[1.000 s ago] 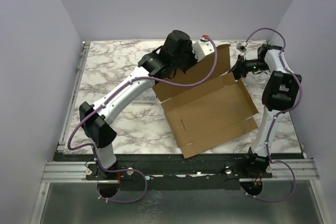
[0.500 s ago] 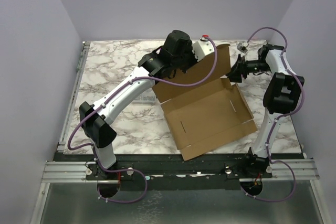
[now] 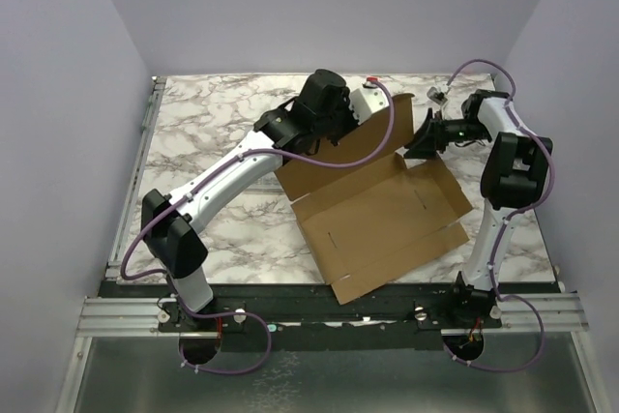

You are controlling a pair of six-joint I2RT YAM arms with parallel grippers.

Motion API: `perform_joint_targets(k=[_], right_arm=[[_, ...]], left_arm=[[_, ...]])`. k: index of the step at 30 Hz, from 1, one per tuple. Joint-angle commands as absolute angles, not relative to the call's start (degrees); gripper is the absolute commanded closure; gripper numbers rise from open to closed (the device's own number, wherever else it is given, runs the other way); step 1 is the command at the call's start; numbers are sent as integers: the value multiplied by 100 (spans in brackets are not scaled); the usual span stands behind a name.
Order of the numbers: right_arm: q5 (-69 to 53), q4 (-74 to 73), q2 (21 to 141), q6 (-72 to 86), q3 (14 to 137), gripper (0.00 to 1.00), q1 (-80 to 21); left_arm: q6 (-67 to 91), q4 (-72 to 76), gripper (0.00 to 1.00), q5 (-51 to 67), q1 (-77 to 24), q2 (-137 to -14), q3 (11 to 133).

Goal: Fold the paper box
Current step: Fold the paper box at the center of the board.

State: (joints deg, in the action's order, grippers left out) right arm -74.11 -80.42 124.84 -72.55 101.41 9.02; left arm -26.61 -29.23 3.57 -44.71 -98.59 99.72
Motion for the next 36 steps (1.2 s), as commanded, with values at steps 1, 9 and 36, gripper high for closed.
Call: perform_joint_targets(k=[1,9,36], right_arm=[[-7957,-7945,12642,-7275,9978,30,834],[-7352,-5453,12103,-5445,8782,34,721],[-8132,-5579,12142,-6185,8552,60,347]], left_arm=[[-2343,-2312,100,380,-4444,-9366,9688],[-2099,-1946,100,422,-4389,-9153,9155],[-1523,-262,100,745,-4223,-8132,7415]])
